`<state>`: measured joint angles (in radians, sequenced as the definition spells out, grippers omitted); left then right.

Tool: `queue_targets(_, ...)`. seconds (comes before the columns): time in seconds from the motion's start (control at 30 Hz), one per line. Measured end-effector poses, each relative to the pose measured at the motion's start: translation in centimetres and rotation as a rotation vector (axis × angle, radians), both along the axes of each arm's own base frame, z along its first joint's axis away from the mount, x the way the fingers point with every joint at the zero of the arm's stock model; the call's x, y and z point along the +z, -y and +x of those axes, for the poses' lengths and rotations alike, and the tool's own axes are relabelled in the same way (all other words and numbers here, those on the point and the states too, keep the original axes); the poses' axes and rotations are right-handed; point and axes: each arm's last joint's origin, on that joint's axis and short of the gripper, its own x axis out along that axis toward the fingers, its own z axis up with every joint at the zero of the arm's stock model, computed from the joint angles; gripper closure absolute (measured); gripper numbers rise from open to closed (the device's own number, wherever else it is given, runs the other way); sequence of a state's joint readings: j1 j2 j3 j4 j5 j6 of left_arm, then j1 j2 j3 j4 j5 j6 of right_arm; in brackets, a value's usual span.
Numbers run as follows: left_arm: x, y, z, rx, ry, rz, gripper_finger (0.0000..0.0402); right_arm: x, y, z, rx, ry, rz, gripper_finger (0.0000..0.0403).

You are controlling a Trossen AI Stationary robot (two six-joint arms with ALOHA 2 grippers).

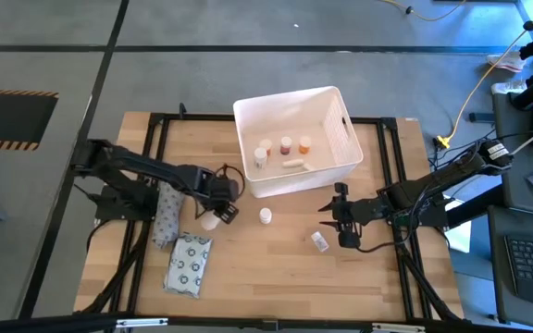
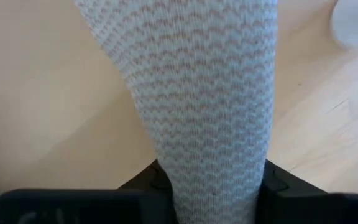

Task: Pick & place medical supplies in basket/bin
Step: Put the white bandage into the white bin

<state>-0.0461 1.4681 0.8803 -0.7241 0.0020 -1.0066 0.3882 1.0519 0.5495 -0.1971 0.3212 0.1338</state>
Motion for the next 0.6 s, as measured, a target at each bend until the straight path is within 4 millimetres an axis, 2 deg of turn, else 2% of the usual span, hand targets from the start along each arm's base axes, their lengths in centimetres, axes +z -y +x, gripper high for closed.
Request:
queue_targets(0.1, 2.6, -0.1, -1.5, 0.031, 0.082, 0.066, 0.0299, 0.0, 0.0, 0.0, 0.003, 0.004, -0.002, 0.0232)
queue_targets(0.37, 11.2, -0.8, -4.8, 0.047, 0.51, 0.299, 0.0299, 0.1, 0.0, 0.1, 0.005, 0.011, -0.001, 0.0232)
queue_targets(0.5, 15.6, -1.4, -5.2, -0.026, 0.685, 0.455, 0.0299, -0.1, 0.0, -0.1, -0.019, -0.009, 0.021, 0.0232)
queue_targets(0.6, 18.1, -2.2, -4.8, -0.062, 0.747, 0.544, 0.0299, -0.2, 0.1, -0.2, -0.044, -0.026, 0.045, 0.0232)
